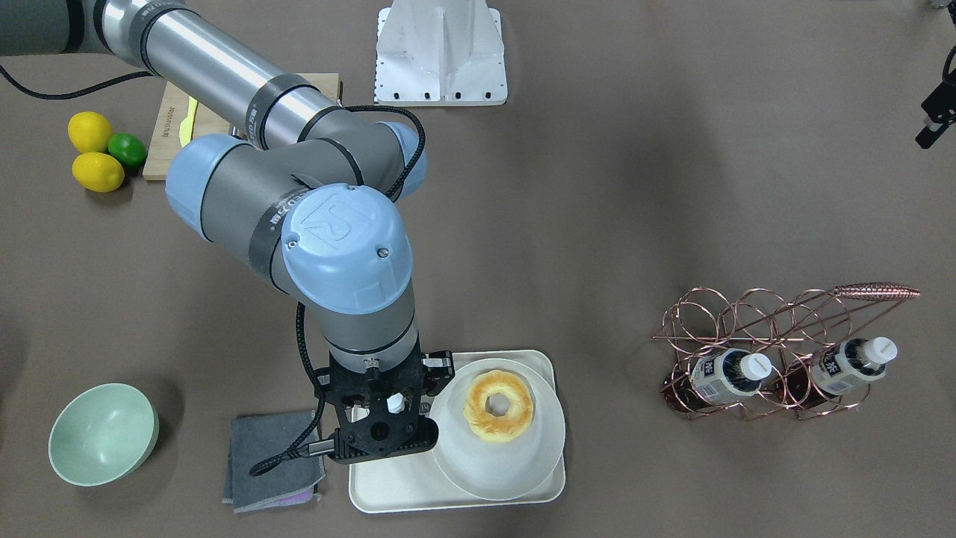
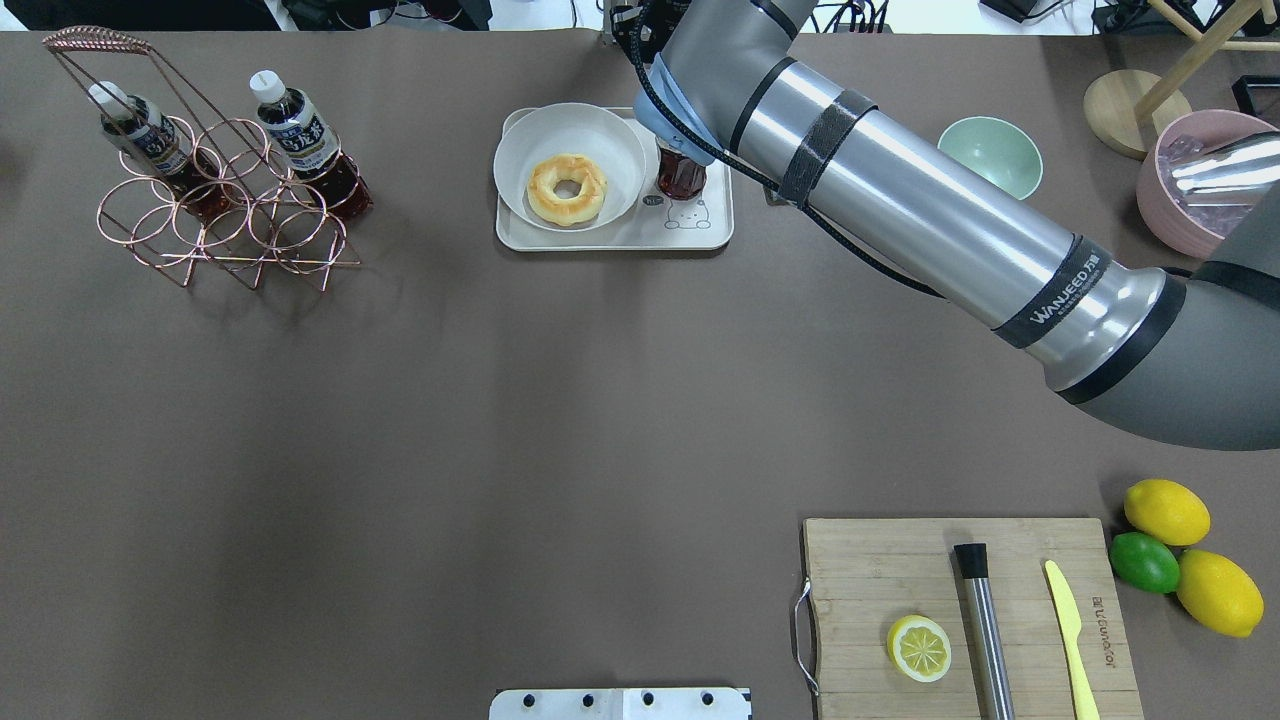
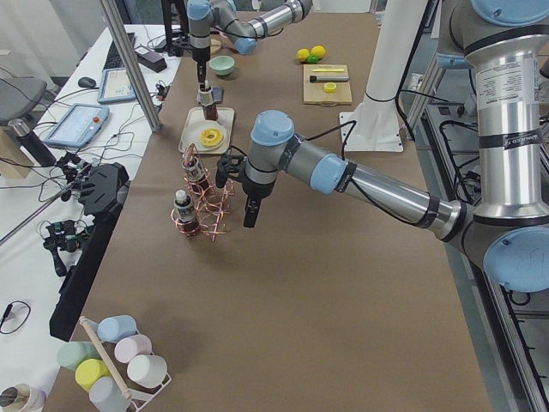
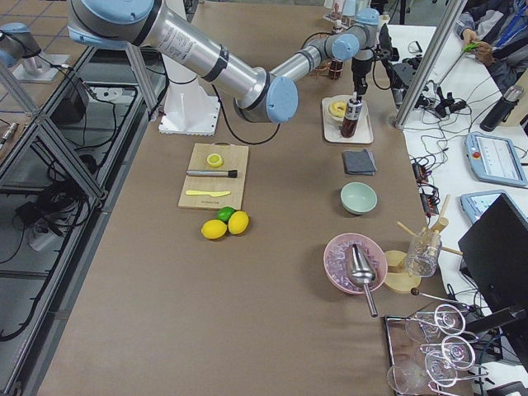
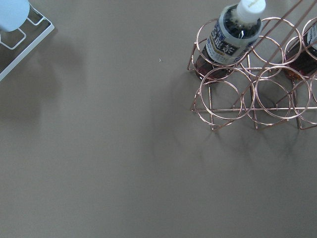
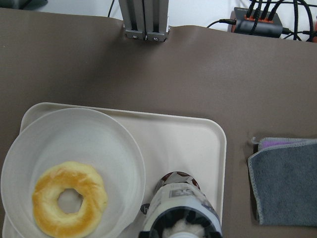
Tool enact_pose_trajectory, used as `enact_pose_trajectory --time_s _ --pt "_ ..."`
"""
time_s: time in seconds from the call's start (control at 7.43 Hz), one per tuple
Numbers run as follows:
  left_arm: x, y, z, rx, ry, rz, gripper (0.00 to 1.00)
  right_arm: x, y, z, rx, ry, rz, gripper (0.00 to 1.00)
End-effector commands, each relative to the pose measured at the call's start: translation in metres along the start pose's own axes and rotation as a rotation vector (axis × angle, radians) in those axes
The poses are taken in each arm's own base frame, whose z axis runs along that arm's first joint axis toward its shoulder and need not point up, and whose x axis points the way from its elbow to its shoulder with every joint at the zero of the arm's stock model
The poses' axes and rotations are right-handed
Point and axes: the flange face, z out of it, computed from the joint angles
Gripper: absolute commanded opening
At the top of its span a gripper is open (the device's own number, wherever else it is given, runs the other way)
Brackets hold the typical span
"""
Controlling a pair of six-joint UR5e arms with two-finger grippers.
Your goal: Place tea on tray
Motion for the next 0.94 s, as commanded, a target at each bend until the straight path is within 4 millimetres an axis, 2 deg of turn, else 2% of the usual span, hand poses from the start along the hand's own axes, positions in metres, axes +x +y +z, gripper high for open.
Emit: enact_pose_trajectory --time_s 0.0,0.13,0.27,0.4,0.54,0.67,0.81 --pt "0.000 0.000 0.001 -0.001 0.000 -0.001 0.96 0.001 0.008 -0.004 0.010 -0.017 -0.012 1.00" --pt "-0.001 -0.001 0.002 -0.003 -0.001 -0.002 0.96 -0.001 0.014 -0.019 0.019 -0.045 -0.021 1.00" --pt "-0.001 -0.003 0.002 -0.001 0.000 -0.001 0.96 0.026 0.024 -0.031 0.009 -0.080 -0.017 1.00" --pt "-0.004 -0.002 0.005 -0.010 -0.004 -0.008 0.96 0.066 0.040 -0.055 0.006 -0.092 -0.003 1.00" --pt "-0.016 -0.001 0.011 -0.020 -0.012 -0.016 0.96 0.109 0.075 -0.079 0.004 -0.083 -0.042 1.00" --pt "-0.020 -0.005 0.013 -0.023 -0.017 0.019 0.96 0.160 0.111 -0.091 0.009 -0.063 -0.102 1.00" --pt "-0.034 -0.006 0.022 -0.038 -0.028 0.048 0.96 0.213 0.140 -0.099 0.008 -0.060 -0.124 1.00"
